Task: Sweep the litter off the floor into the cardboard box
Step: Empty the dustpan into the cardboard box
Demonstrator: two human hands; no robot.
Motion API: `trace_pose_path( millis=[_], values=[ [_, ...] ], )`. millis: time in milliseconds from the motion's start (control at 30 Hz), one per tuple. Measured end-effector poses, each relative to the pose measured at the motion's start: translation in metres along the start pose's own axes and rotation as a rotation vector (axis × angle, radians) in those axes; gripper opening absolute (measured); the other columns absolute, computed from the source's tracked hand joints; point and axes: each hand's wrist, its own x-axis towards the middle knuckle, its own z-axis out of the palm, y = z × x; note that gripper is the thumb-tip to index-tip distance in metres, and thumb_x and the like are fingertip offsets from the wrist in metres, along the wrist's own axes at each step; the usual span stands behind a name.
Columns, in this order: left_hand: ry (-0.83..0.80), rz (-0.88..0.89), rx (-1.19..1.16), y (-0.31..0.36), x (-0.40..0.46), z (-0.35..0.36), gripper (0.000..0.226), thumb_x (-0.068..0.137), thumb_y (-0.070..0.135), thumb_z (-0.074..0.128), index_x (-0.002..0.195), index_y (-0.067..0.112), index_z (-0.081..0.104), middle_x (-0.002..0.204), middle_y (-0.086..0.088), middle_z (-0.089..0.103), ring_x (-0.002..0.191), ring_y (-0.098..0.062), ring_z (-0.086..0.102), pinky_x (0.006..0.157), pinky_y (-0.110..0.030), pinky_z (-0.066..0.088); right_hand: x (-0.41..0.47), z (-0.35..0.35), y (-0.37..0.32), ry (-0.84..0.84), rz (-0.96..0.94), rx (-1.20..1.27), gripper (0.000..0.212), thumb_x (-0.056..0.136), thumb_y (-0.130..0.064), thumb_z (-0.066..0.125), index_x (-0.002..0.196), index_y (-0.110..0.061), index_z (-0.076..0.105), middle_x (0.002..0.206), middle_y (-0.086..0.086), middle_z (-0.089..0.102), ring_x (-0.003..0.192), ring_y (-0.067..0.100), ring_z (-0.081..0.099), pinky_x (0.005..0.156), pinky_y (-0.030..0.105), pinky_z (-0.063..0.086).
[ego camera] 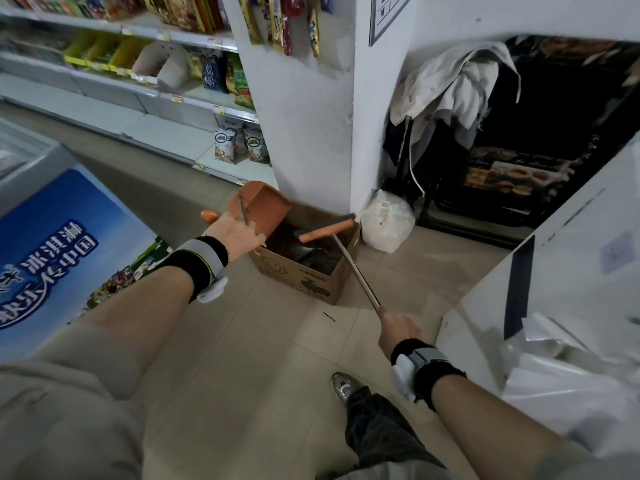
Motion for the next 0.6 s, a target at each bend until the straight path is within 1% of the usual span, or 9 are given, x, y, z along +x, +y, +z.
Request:
trace_pose_path(
  millis=[100, 167, 267, 433, 533, 600],
  values=[
    [-0.014, -0.013, -0.027, 0.002, -0.001, -0.002, 0.04, 0.09, 0.006, 0.046, 0.127, 0.022, 0.041, 0.117, -0.008, 0.056, 0.098, -0.027, 0.06, 0.079, -0.038, 0.045, 0.002, -0.006, -0.009, 0.038, -0.013, 0.007, 0.054, 0.091, -0.004, 0.04, 0.143, -0.019, 0.034, 0.112, 0.012, 0.063, 0.102, 0.032, 0.063, 0.077, 0.038, 0.051],
    [-0.018, -0.034, -0.063, 0.002, -0.006, -0.002, 0.04, 0.091, 0.007, 0.046, 0.128, 0.022, 0.04, 0.12, -0.008, 0.056, 0.1, -0.026, 0.06, 0.08, -0.038, 0.045, 0.004, -0.009, -0.016, 0.048, -0.03, 0.014, 0.054, 0.091, -0.005, 0.04, 0.143, -0.019, 0.035, 0.113, 0.013, 0.062, 0.103, 0.033, 0.062, 0.079, 0.038, 0.051],
    [-0.013, -0.086, -0.115, 0.0, -0.016, -0.004, 0.039, 0.093, 0.008, 0.044, 0.128, 0.023, 0.039, 0.118, -0.008, 0.055, 0.098, -0.027, 0.061, 0.08, -0.039, 0.046, 0.006, -0.013, -0.027, 0.055, -0.058, -0.002, 0.052, 0.091, -0.006, 0.04, 0.142, -0.019, 0.038, 0.114, 0.014, 0.062, 0.104, 0.035, 0.061, 0.079, 0.039, 0.05],
    [0.011, -0.289, -0.289, -0.014, -0.051, -0.004, 0.033, 0.096, 0.013, 0.043, 0.125, 0.026, 0.036, 0.125, -0.007, 0.051, 0.099, -0.029, 0.062, 0.082, -0.042, 0.048, 0.008, -0.028, -0.057, 0.109, -0.157, -0.009, 0.06, 0.092, -0.006, 0.042, 0.147, -0.024, 0.029, 0.11, 0.013, 0.064, 0.101, 0.035, 0.061, 0.074, 0.04, 0.051],
    [0.051, -0.396, -0.362, -0.011, -0.084, -0.003, 0.046, 0.096, 0.011, 0.04, 0.138, 0.022, 0.026, 0.124, -0.009, 0.052, 0.1, -0.031, 0.062, 0.079, -0.04, 0.045, 0.008, -0.043, -0.082, 0.104, -0.184, -0.024, 0.06, 0.092, -0.007, 0.047, 0.145, -0.029, 0.028, 0.114, 0.011, 0.063, 0.105, 0.032, 0.061, 0.077, 0.04, 0.051],
    [0.079, -0.504, -0.413, -0.009, -0.106, -0.002, 0.046, 0.098, 0.013, 0.038, 0.141, 0.023, 0.025, 0.118, -0.008, 0.053, 0.098, -0.03, 0.063, 0.075, -0.039, 0.044, 0.009, -0.053, -0.098, 0.141, -0.231, -0.025, 0.053, 0.093, -0.008, 0.046, 0.142, -0.026, 0.033, 0.114, 0.012, 0.062, 0.106, 0.034, 0.061, 0.08, 0.04, 0.052]
  ],
)
